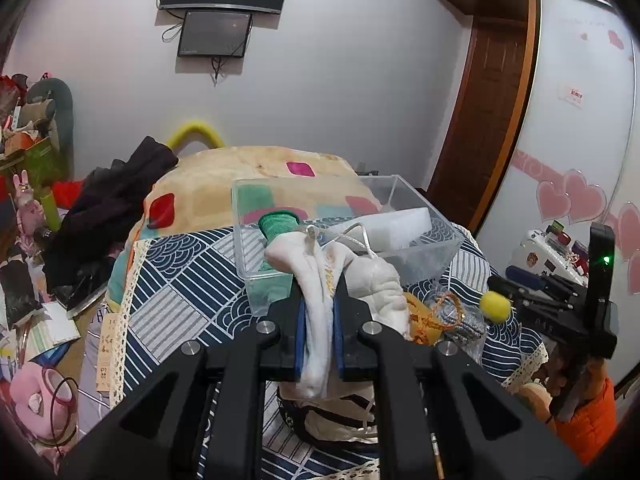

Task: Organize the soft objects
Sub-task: 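Drop the yellow ball in the box with right tool while left drops the white bag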

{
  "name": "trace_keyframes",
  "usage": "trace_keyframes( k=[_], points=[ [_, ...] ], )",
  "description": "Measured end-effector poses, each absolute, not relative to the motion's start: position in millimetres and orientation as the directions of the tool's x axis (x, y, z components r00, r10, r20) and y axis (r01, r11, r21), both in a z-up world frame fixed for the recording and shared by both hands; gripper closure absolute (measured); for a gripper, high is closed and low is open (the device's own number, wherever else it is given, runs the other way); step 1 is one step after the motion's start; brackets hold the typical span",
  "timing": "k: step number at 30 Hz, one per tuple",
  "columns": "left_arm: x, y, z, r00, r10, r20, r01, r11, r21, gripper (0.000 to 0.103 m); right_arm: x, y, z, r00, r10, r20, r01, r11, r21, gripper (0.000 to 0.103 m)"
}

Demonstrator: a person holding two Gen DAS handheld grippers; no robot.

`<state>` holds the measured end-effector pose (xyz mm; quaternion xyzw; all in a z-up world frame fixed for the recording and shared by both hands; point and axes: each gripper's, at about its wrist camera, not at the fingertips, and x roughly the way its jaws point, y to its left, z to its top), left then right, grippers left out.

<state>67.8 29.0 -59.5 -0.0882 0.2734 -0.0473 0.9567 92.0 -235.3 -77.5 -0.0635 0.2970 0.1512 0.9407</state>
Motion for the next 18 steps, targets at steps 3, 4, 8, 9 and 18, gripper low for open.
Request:
trace_keyframes(
  k=[3,4,8,9,18],
  points=[
    [70.7,25.9,-63.9,0.837,-0.148,-0.527,0.051,0.979,-0.195,0.092,103.6,-252.5,-82.1,0.774,0.212,-0.596,-0.269,0.963,-0.007,0.058],
    [72.1,24.8,-65.3,0.835,-0.146,-0.531,0.05,0.98,-0.191,0.092,108.0,-256.7,-86.3,0.757,0.221,-0.614,-0.27,0.963,0.014,0.058],
    [74.3,24.5,-69.0,0.829,-0.144,-0.54,0.046,0.981,-0.19,0.092,110.2,-257.6,-107.4,0.707,0.222,-0.672,-0.291,0.957,0.01,0.058],
    [74.4,25.2,-69.4,0.83,-0.141,-0.54,0.044,0.981,-0.19,0.092,108.5,-256.9,-110.3,0.7,0.218,-0.68,-0.295,0.955,0.003,0.059],
    [75.0,29.4,-65.4,0.837,-0.146,-0.528,0.04,0.978,-0.206,0.092,88.7,-269.4,-100.5,0.713,0.22,-0.666,-0.269,0.963,0.031,0.066]
  ],
)
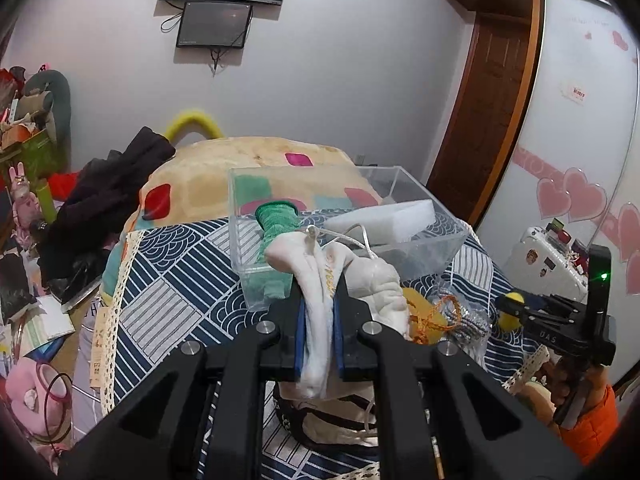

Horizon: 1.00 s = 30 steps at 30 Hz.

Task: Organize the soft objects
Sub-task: 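Drop the yellow ball in the box with right tool while left drops the white bag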

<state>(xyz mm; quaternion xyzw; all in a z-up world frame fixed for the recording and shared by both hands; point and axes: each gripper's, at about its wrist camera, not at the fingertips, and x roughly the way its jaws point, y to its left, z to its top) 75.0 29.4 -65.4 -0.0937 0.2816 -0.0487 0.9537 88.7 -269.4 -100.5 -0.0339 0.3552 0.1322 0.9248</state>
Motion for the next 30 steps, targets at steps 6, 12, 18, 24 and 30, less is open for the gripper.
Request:
trace_keyframes(
  k=[6,12,18,24,30],
  points=[
    [82.1,34.2,-45.4,0.867,-0.135,-0.48,0.039,0.978,-0.203,0.092,90.2,-252.4,-64.2,0.768,0.263,-0.584,-0.312,0.95,0.018,0.066],
    [101.9,38.1,-31.8,0.89,-0.102,-0.445,0.023,0.983,-0.181,0.092,97.2,-215.5,-24.8,0.807,0.34,-0.483,-0.395,0.919,-0.012,0.066],
    [134.6,40.5,-36.5,0.886,-0.073,-0.458,-0.005,0.986,-0.168,0.092,122.1,-185.2,-15.2,0.815,0.366,-0.45,-0.425,0.904,-0.035,0.066],
    [167.6,36.0,-59.8,0.856,-0.052,-0.514,-0.024,0.99,-0.141,0.092,151.4,-175.5,-37.2,0.789,0.356,-0.501,-0.418,0.908,-0.013,0.066],
    [192.7,32.2,-85.8,0.814,-0.052,-0.578,-0.026,0.992,-0.126,0.092,164.5,-170.4,-51.8,0.752,0.37,-0.546,-0.438,0.899,0.007,0.066]
  ],
)
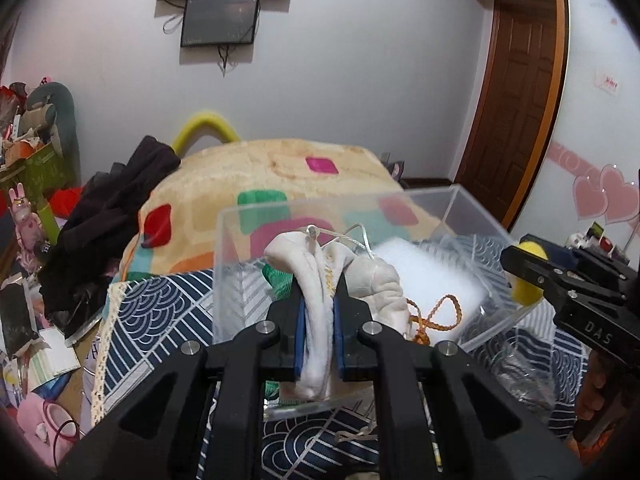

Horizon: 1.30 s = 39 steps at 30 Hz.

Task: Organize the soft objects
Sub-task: 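Drop the yellow ball in the box with right tool while left drops the white bag, then grasp the grey knit bag with right tool while left grasps the black-trimmed cloth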

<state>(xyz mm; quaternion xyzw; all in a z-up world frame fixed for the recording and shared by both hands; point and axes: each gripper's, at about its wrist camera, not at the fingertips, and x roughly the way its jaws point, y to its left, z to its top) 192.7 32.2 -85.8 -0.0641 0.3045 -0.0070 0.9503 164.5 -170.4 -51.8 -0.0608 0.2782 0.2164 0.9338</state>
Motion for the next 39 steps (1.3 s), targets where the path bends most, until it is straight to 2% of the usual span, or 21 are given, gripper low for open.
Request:
trace_keyframes(
  k=[4,6,8,11,16,20,22,25,28,34,39],
  points=[
    [199.0,31.3,-94.3,0.796,-0.05,-0.603,-0.025,0.993,-0.116,0.092,166.6,-165.8,-57.0,0.739,0.359,-0.57,-0.445,0.896,-0.012,0.065],
    [198.9,31.8,-96.2,0.793,-0.043,-0.608,-0.032,0.993,-0.112,0.088,167.0,-164.9,-57.6,0.727,0.356,-0.587,-0.449,0.893,-0.014,0.063],
    [197.5,33.7,-96.6,0.793,-0.047,-0.607,-0.034,0.992,-0.121,0.078,166.0,-165.2,-57.1,0.72,0.353,-0.597,-0.449,0.893,-0.014,0.05],
    [192.2,35.6,-92.6,0.8,-0.05,-0.597,-0.035,0.991,-0.13,0.065,163.3,-166.9,-57.0,0.721,0.35,-0.598,-0.453,0.891,-0.025,0.04],
    [176.7,35.0,-74.9,0.826,-0.051,-0.561,-0.023,0.992,-0.124,0.053,153.9,-166.1,-46.9,0.741,0.36,-0.567,-0.464,0.884,-0.045,0.035],
    [157.1,30.4,-55.8,0.855,-0.048,-0.517,-0.01,0.994,-0.109,0.033,141.2,-169.6,-32.8,0.762,0.378,-0.526,-0.474,0.879,-0.055,0.032],
    [144.3,26.5,-47.0,0.867,-0.052,-0.496,0.002,0.995,-0.101,0.028,133.3,-171.4,-25.6,0.772,0.387,-0.504,-0.478,0.876,-0.059,0.029],
    [131.7,23.3,-38.7,0.871,-0.073,-0.485,0.025,0.994,-0.104,0.014,120.6,-174.2,-16.5,0.789,0.392,-0.473,-0.476,0.877,-0.067,0.024],
    [118.5,21.8,-35.8,0.873,-0.083,-0.481,0.034,0.993,-0.109,0.007,111.7,-176.6,-12.7,0.796,0.399,-0.456,-0.478,0.876,-0.068,0.023],
    [96.7,16.9,-49.9,0.855,-0.061,-0.515,0.022,0.996,-0.081,0.005,99.5,-186.8,-21.3,0.797,0.384,-0.466,-0.464,0.883,-0.066,0.023],
    [88.1,17.6,-83.8,0.798,-0.064,-0.599,0.013,0.996,-0.089,0.005,96.8,-192.3,-41.8,0.775,0.364,-0.517,-0.45,0.892,-0.047,0.023]
  ],
)
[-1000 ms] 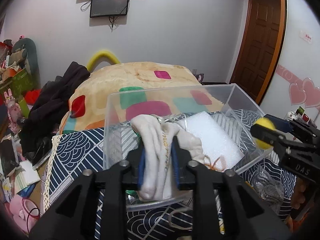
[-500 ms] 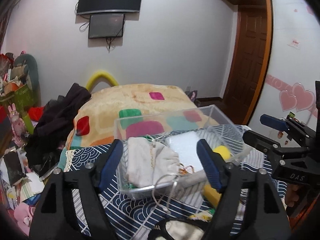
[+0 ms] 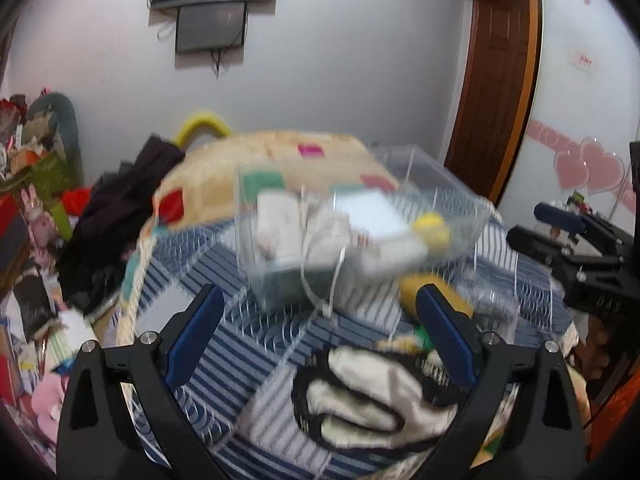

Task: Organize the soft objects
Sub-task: 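Grasp the grey knit bag with right tool while left grasps the black-trimmed cloth, then put the grey knit bag in the box with right tool while left drops black-trimmed cloth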

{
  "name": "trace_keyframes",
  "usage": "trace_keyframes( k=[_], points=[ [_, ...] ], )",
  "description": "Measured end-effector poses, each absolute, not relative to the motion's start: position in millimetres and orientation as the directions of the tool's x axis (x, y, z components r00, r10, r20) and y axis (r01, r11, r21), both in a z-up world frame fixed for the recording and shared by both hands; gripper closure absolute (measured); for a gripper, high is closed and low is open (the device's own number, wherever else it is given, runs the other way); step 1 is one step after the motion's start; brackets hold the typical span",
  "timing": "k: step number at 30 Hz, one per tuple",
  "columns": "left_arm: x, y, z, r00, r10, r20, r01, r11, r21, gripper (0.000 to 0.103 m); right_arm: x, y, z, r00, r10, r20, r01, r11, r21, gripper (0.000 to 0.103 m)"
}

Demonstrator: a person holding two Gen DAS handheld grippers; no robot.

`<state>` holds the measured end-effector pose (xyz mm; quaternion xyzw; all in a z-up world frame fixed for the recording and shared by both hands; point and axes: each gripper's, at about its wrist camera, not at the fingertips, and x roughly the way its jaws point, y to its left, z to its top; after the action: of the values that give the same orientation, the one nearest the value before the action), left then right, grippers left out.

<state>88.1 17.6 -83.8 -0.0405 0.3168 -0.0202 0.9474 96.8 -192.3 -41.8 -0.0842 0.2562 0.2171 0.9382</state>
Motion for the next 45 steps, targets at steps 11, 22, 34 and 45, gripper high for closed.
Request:
trace_keyframes(
  k=[11,22,34,45],
  points=[
    [84.5,17.9,-138.8,0.72,-0.07,-0.69,-0.003,0.995,-0.105,0.017,94.2,-201.2,-91.1,0.697,0.325,-0.639,-0.424,0.906,-0.002,0.023],
    [83.7,14.5,-162.1,0.691,-0.136,-0.71,0.047,0.989,-0.143,0.07,104.0,-214.6,-119.2,0.655,0.298,-0.694,-0.375,0.926,0.043,0.043],
    [57.3,13.7,-141.0,0.764,-0.069,-0.642,0.03,0.997,-0.071,0.083,89.9,-220.8,-113.7,0.645,0.342,-0.683,-0.406,0.911,0.074,0.07],
    [38.5,26.0,-106.4,0.818,-0.08,-0.57,0.02,0.994,-0.112,0.084,71.3,-230.8,-91.8,0.695,0.352,-0.627,-0.407,0.911,0.06,0.07]
  ],
)
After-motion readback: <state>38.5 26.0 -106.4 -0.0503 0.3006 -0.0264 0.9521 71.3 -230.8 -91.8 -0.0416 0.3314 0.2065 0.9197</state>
